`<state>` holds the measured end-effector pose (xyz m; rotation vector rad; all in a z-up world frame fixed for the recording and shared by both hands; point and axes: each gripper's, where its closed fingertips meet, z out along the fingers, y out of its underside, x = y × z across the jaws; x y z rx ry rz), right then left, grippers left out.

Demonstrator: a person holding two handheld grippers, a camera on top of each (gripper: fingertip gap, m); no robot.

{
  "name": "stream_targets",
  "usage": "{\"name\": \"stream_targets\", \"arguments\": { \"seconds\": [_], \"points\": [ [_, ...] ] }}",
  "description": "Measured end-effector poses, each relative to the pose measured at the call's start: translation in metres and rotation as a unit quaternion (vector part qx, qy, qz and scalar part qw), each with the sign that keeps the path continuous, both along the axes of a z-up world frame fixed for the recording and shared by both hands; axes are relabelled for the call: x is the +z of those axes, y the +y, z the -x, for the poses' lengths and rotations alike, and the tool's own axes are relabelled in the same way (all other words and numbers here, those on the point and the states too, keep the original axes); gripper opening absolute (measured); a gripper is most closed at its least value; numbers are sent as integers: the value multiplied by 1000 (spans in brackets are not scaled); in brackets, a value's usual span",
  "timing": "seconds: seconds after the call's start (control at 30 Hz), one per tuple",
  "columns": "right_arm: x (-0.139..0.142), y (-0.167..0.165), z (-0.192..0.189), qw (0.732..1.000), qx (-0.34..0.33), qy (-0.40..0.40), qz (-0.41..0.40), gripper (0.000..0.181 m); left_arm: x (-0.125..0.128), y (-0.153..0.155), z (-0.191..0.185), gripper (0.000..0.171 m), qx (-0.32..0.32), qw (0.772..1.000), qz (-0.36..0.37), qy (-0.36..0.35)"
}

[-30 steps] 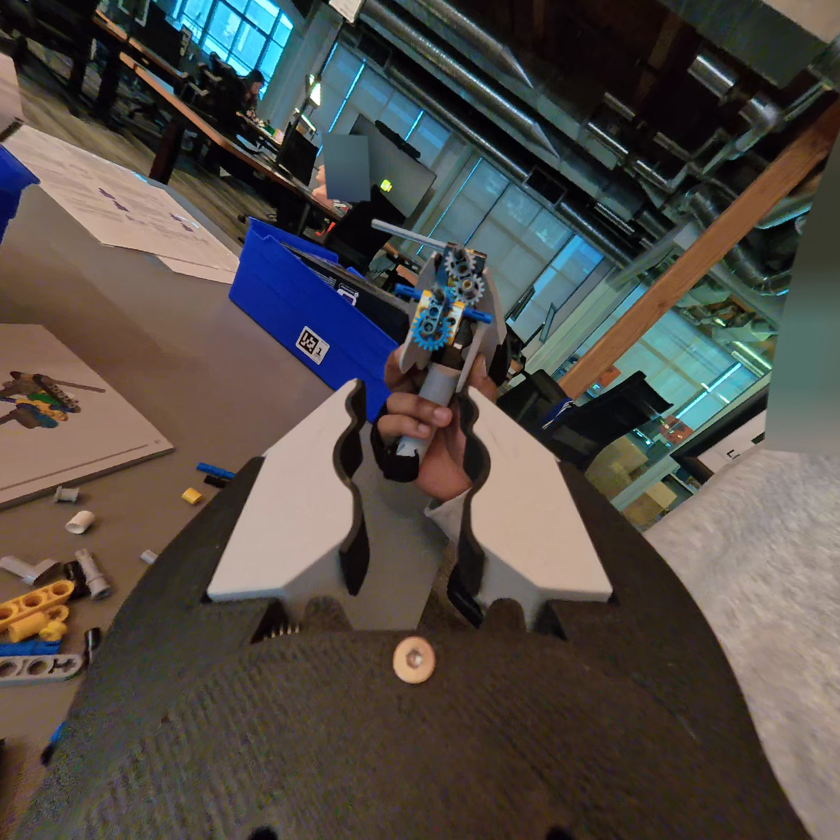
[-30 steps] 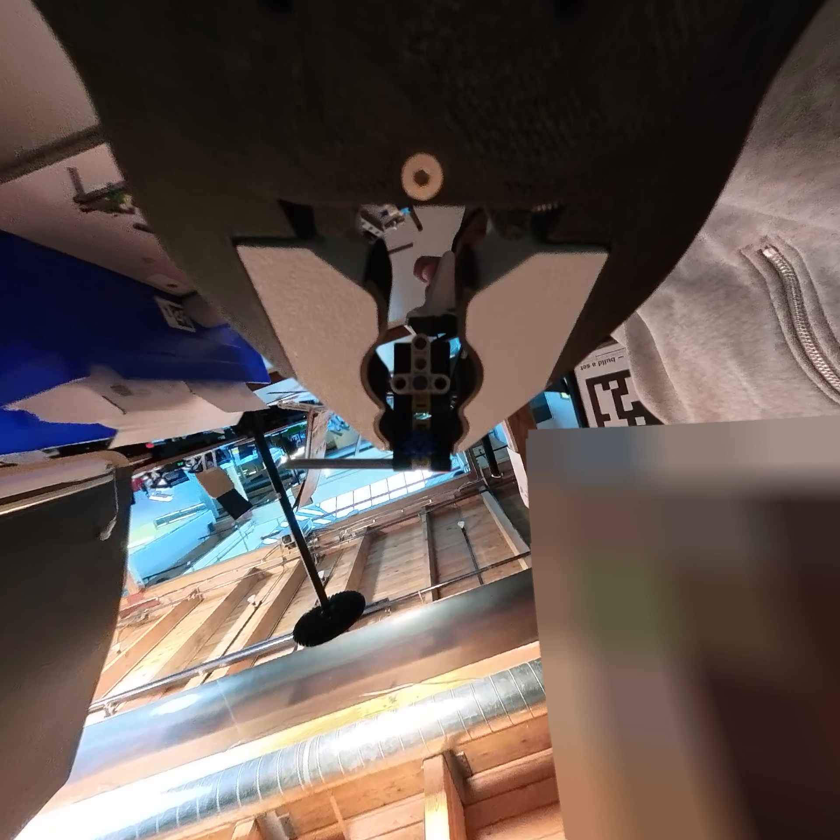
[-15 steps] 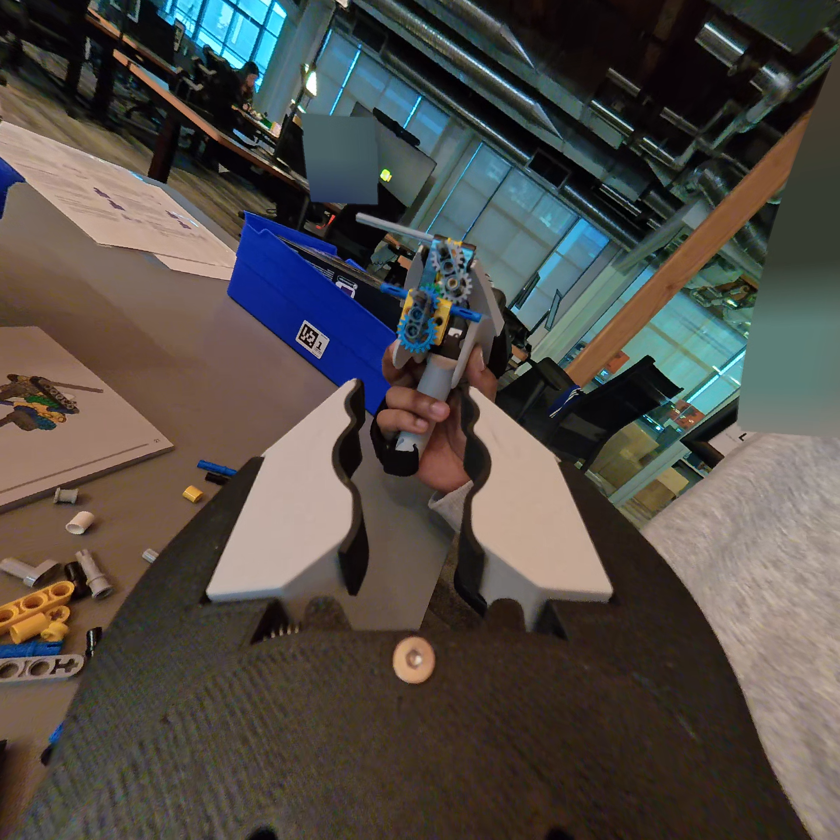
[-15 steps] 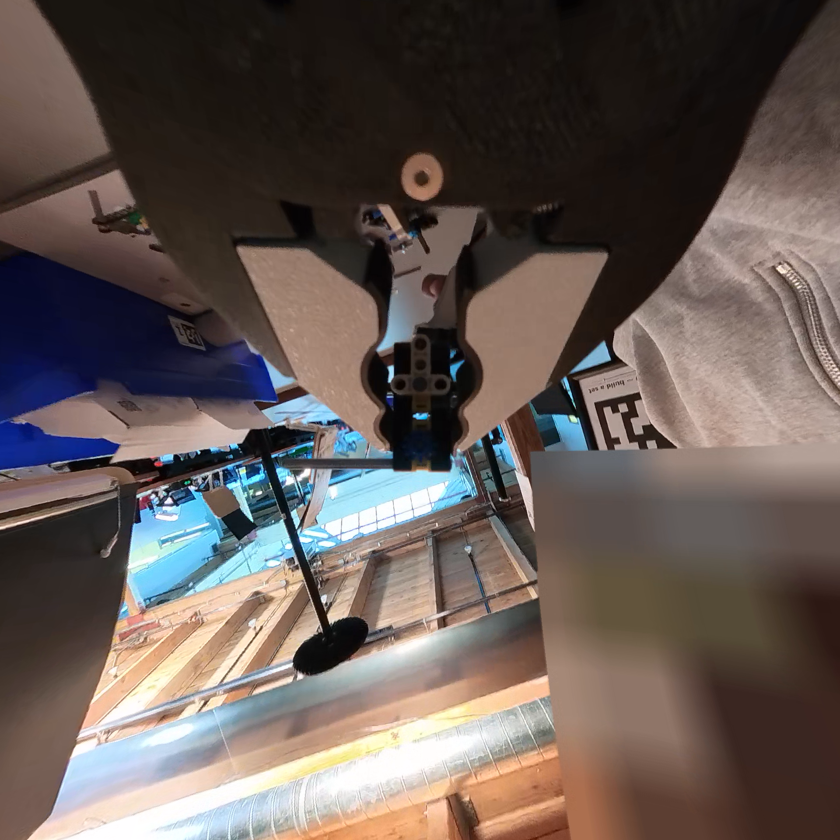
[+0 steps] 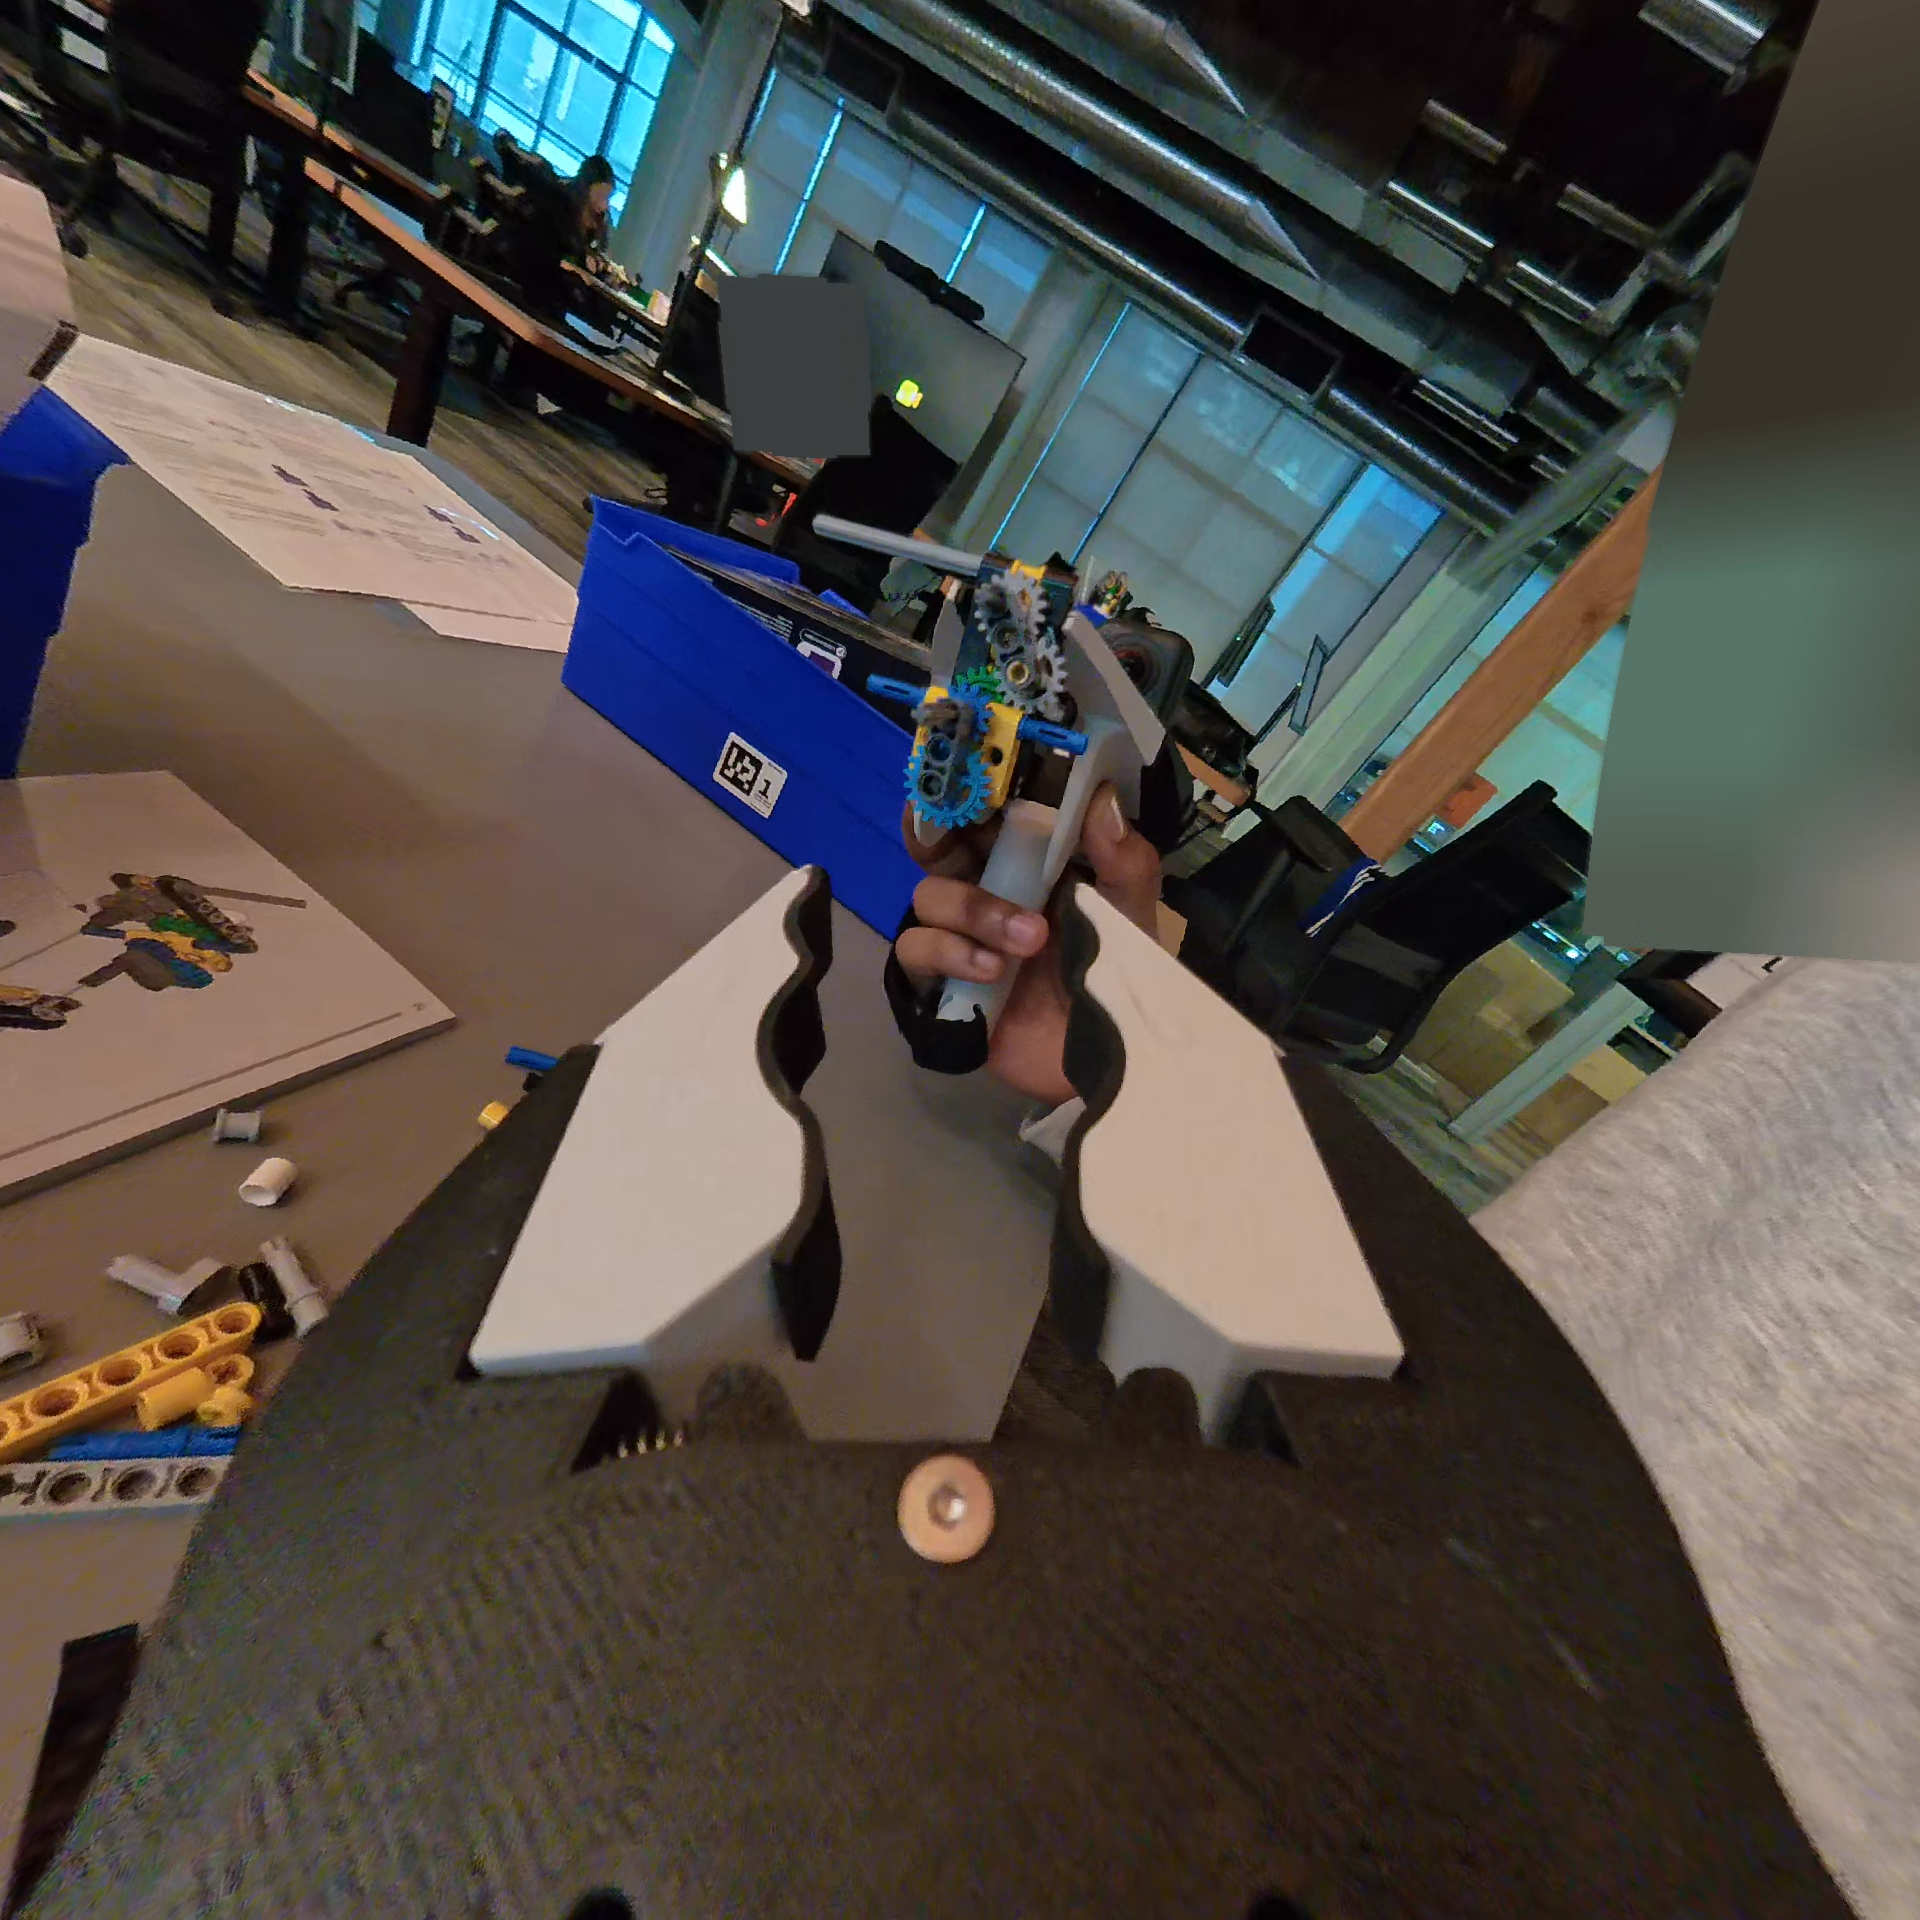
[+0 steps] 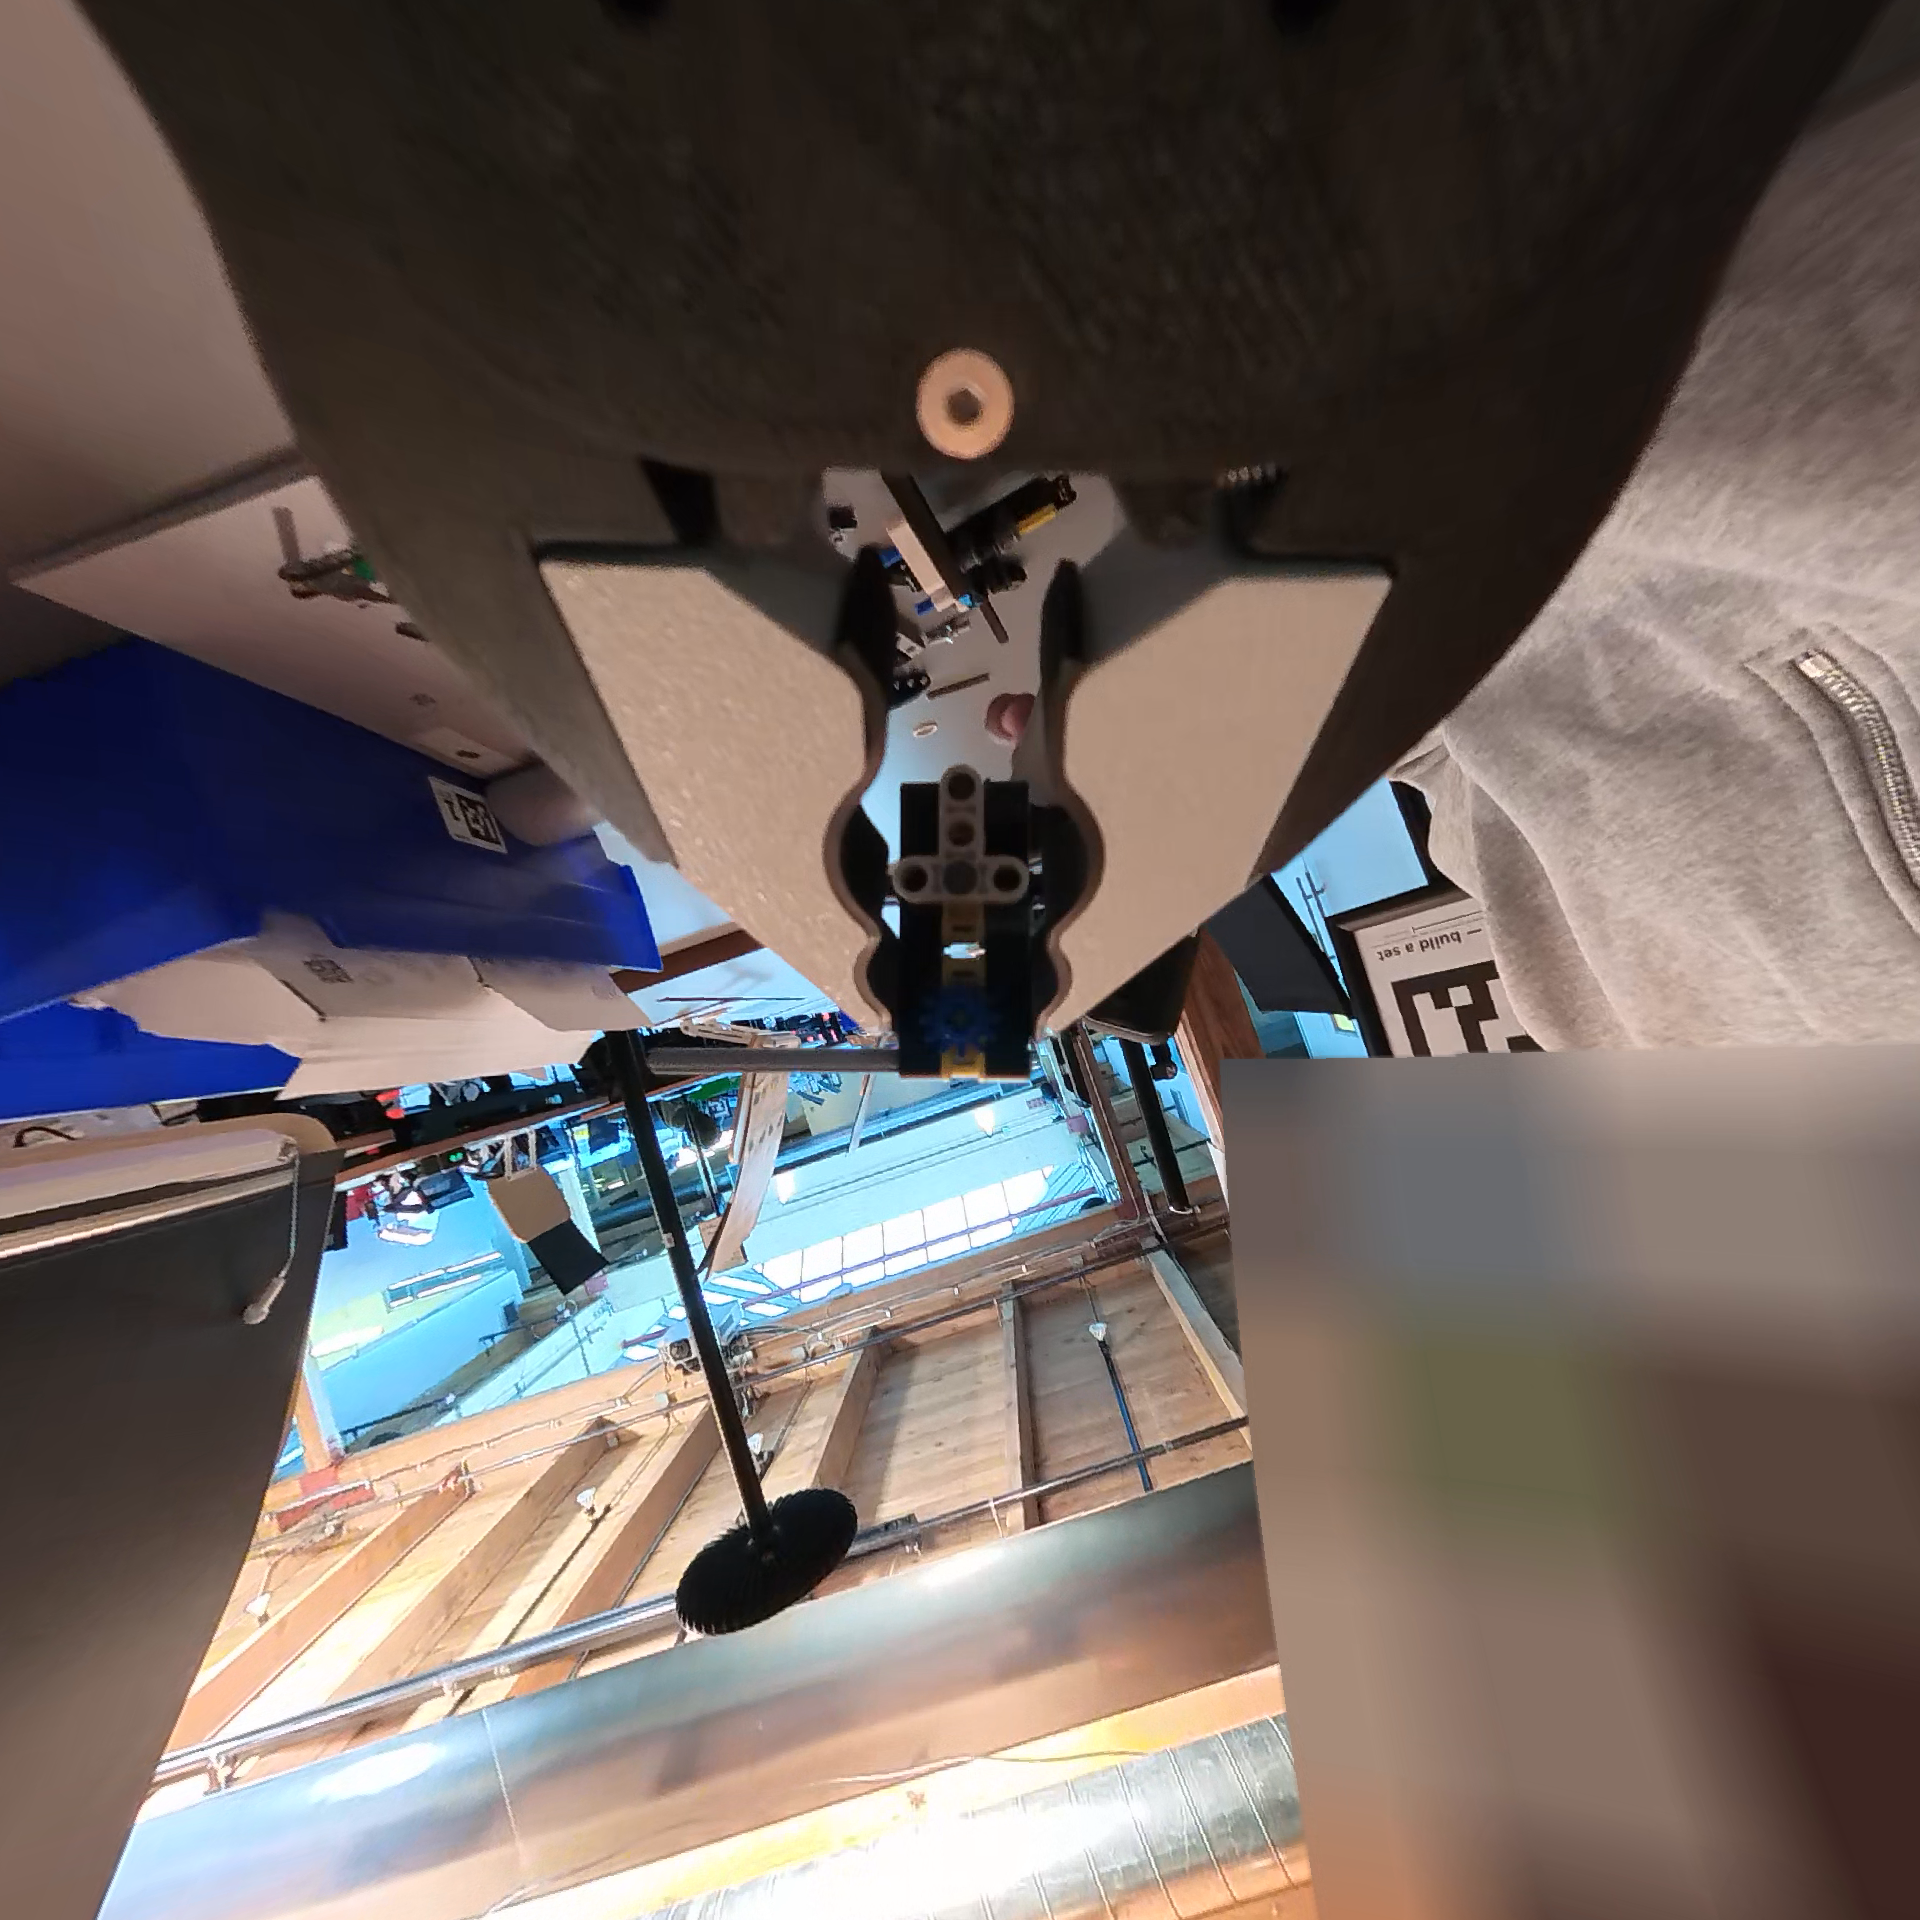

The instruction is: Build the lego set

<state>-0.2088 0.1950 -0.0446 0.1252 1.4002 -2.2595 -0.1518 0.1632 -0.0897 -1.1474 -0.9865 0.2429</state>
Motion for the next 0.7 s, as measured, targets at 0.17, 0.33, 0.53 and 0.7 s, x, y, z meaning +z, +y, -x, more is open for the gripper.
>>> {"name": "stream_targets", "arguments": {
  "seconds": [0.17, 0.33, 0.53, 0.7],
  "points": [
    [-2, -1, 1, 1000, -2, -2, -7, 23, -1, 0, 0, 41, 1, 1000, 3, 0],
    [-4, -5, 0, 1000, -1, 0, -16, 23, -1, -1, -1, 41, 2, 1000, 7, 0],
    [-3, -7, 0, 1000, -1, -7, -17, 22, -1, -2, -2, 41, 4, 1000, 6, 0],
    [-3, -10, 5, 999, -1, -39, -21, 23, -2, -2, -2, 41, 5, 1000, 8, -1]
  ]
}}
